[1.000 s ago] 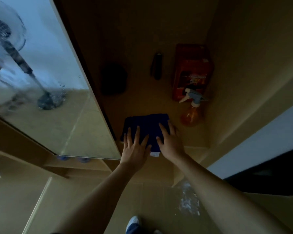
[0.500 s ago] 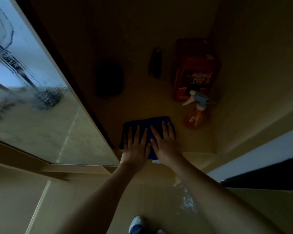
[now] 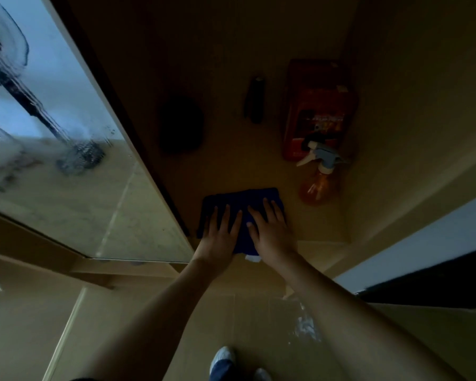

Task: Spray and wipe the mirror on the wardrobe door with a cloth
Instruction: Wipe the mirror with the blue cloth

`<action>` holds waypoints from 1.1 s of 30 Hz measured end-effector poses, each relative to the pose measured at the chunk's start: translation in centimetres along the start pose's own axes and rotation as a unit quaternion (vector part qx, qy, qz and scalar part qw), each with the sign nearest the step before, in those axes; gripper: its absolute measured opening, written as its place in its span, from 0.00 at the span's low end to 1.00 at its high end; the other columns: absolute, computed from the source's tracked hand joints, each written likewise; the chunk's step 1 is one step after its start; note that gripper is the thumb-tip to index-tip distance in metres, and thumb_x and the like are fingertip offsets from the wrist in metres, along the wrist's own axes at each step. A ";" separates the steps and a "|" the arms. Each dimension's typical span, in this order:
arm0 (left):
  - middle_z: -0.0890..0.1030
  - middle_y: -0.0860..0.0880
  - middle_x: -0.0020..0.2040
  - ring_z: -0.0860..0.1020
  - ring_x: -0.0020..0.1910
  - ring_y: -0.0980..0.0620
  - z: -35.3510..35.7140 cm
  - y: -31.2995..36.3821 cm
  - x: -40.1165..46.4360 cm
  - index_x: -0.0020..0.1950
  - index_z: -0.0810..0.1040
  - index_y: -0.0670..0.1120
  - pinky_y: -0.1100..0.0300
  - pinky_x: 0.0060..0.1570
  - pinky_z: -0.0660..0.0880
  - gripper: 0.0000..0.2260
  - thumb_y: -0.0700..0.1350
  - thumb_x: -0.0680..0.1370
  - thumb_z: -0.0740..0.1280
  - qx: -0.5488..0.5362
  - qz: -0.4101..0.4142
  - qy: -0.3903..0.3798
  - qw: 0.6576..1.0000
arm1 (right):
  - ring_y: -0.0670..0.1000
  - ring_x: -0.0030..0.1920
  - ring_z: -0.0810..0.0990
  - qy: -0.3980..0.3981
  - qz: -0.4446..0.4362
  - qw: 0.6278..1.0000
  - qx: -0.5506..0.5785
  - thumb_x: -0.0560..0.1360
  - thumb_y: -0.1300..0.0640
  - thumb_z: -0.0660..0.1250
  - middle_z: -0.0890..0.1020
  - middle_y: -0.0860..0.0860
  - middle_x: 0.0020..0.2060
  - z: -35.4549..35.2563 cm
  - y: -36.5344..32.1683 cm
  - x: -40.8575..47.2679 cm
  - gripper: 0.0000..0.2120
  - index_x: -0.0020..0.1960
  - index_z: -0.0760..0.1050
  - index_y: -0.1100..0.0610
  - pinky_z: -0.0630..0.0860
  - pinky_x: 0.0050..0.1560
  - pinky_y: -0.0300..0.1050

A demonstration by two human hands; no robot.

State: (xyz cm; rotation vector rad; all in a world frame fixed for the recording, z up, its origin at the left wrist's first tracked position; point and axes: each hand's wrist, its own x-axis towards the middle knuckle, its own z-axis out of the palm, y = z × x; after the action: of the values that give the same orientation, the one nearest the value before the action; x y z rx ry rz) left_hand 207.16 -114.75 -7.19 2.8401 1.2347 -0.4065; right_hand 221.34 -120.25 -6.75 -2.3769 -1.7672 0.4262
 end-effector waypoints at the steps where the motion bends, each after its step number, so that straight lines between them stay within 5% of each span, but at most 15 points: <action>1: 0.42 0.38 0.79 0.43 0.77 0.34 0.1 0.0 -0.3 0.74 0.29 0.45 0.42 0.75 0.47 0.37 0.53 0.83 0.57 -0.007 -0.001 -0.002 1.000 | 0.54 0.78 0.45 0.001 -0.005 1.000 0.008 0.84 0.45 0.47 0.49 0.53 0.79 -0.1 0.0 -0.4 0.24 0.78 0.55 0.47 0.47 0.77 0.51; 9: 0.56 0.44 0.79 0.54 0.77 0.41 -2.5 1.1 -3.4 0.80 0.47 0.49 0.48 0.74 0.60 0.29 0.48 0.83 0.58 -0.149 -0.014 -0.003 0.989 | 0.53 0.78 0.47 -0.071 -0.005 0.992 0.099 0.80 0.36 0.46 0.52 0.51 0.78 -2.9 0.0 -3.6 0.29 0.78 0.54 0.46 0.47 0.75 0.51; 14: 0.77 0.46 0.63 0.78 0.58 0.45 -6.2 1.3 -5.4 0.77 0.58 0.52 0.50 0.57 0.76 0.23 0.46 0.82 0.60 -0.217 -0.014 0.010 0.976 | 0.53 0.74 0.58 -0.177 -0.060 0.966 0.180 0.70 0.33 0.69 0.58 0.48 0.76 -6.3 0.6 -6.0 0.45 0.78 0.49 0.44 0.62 0.71 0.53; 18: 0.80 0.52 0.49 0.80 0.46 0.53 -8.7 1.1 -7.7 0.66 0.71 0.54 0.58 0.47 0.77 0.13 0.48 0.82 0.61 -0.305 -0.011 0.001 0.952 | 0.50 0.61 0.74 -0.184 -0.084 0.951 0.233 0.72 0.55 0.73 0.74 0.48 0.62 -8.8 -0.1 -7.8 0.32 0.72 0.63 0.47 0.74 0.61 0.51; 21: 0.82 0.48 0.51 0.80 0.47 0.50 -10.0 0.3 -10.0 0.59 0.76 0.51 0.54 0.50 0.78 0.08 0.49 0.81 0.62 -0.379 -0.022 -0.049 0.924 | 0.48 0.55 0.79 -0.200 -0.100 0.948 0.226 0.75 0.56 0.69 0.79 0.47 0.57 -10.3 -1.4 -8.7 0.24 0.69 0.69 0.47 0.78 0.57 0.53; 24: 0.82 0.47 0.53 0.80 0.45 0.53 -11.2 -1.6 -12.8 0.50 0.77 0.54 0.61 0.44 0.77 0.01 0.50 0.80 0.66 -0.458 -0.038 -0.083 0.884 | 0.46 0.50 0.80 -0.238 -0.107 0.940 0.221 0.75 0.55 0.69 0.79 0.43 0.52 -11.1 -3.3 -9.7 0.21 0.67 0.70 0.47 0.80 0.50 0.50; 26: 0.83 0.47 0.52 0.81 0.46 0.53 -12.3 -3.6 -14.9 0.52 0.79 0.52 0.61 0.43 0.78 0.06 0.52 0.78 0.68 -0.472 -0.042 -0.104 0.874 | 0.46 0.49 0.79 -0.259 -0.116 0.931 0.230 0.76 0.53 0.69 0.77 0.42 0.51 -11.8 -5.1 -10.3 0.18 0.64 0.70 0.46 0.79 0.48 0.47; 28: 0.83 0.48 0.52 0.82 0.48 0.51 -13.1 -5.8 -17.2 0.56 0.80 0.51 0.58 0.47 0.80 0.12 0.56 0.76 0.68 -0.482 -0.058 -0.121 0.866 | 0.51 0.52 0.81 -0.279 -0.117 0.917 0.259 0.72 0.48 0.71 0.79 0.47 0.54 -12.1 -7.1 -10.5 0.17 0.59 0.72 0.44 0.79 0.53 0.54; 30: 0.83 0.49 0.51 0.82 0.49 0.51 -13.4 -8.1 -19.6 0.53 0.78 0.53 0.56 0.49 0.80 0.13 0.60 0.76 0.67 -0.511 -0.079 -0.121 0.847 | 0.53 0.53 0.82 -0.295 -0.104 0.900 0.303 0.65 0.44 0.73 0.81 0.50 0.56 -12.1 -9.2 -10.6 0.23 0.58 0.74 0.45 0.78 0.56 0.57; 33: 0.80 0.48 0.54 0.80 0.51 0.51 -13.0 -11.5 -22.6 0.54 0.74 0.51 0.58 0.48 0.79 0.21 0.66 0.71 0.65 -0.578 -0.134 -0.079 0.801 | 0.54 0.53 0.83 -0.300 -0.103 0.876 0.364 0.70 0.53 0.72 0.83 0.52 0.54 -11.9 -12.6 -10.8 0.17 0.59 0.78 0.49 0.77 0.53 0.51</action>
State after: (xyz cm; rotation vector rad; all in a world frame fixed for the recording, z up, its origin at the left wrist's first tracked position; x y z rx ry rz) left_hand 187.07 -121.52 11.84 1.5640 1.2158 0.1220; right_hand 210.70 -126.27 9.60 -1.5814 -1.5953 1.5971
